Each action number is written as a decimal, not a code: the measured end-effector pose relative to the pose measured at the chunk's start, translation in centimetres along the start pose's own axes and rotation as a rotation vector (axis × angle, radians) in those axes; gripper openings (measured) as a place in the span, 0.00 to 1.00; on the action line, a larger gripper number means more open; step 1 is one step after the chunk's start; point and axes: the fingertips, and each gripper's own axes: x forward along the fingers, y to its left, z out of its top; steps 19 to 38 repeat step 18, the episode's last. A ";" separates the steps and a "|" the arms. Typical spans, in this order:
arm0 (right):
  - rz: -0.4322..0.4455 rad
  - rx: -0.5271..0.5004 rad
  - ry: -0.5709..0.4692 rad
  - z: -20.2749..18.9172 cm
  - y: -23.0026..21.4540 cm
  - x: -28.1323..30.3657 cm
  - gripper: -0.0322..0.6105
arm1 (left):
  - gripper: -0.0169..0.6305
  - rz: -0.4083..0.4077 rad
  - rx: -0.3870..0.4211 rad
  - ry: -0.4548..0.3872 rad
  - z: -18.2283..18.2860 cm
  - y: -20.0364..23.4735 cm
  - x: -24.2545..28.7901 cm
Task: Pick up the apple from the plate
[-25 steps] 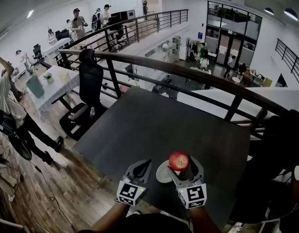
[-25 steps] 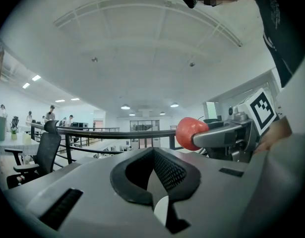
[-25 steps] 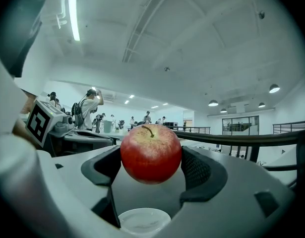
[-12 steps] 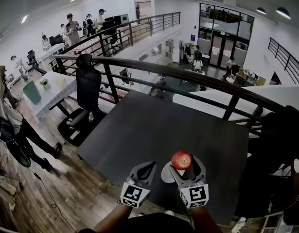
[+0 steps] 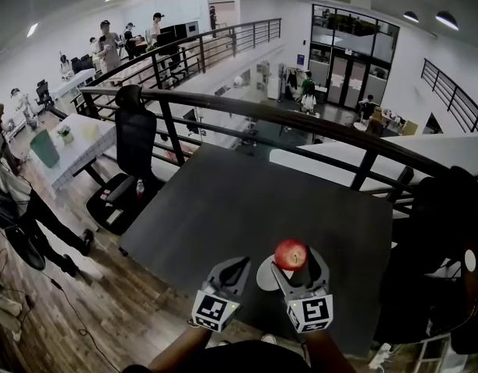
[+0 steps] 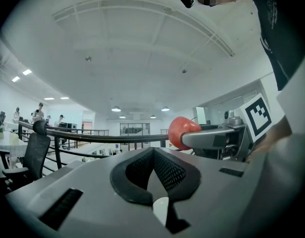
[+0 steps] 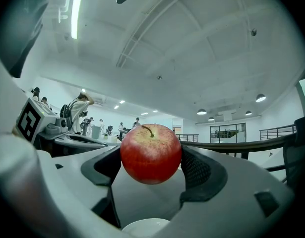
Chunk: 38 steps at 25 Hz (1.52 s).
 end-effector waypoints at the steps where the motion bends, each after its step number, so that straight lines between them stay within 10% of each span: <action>1: -0.003 0.001 0.001 0.0 0.0 0.0 0.66 | 0.05 -0.004 -0.008 0.000 -0.1 0.0 -0.1; 38: -0.016 -0.022 0.003 0.3 0.9 -0.6 0.66 | 0.05 -0.006 -0.025 -0.028 0.7 0.8 -1.5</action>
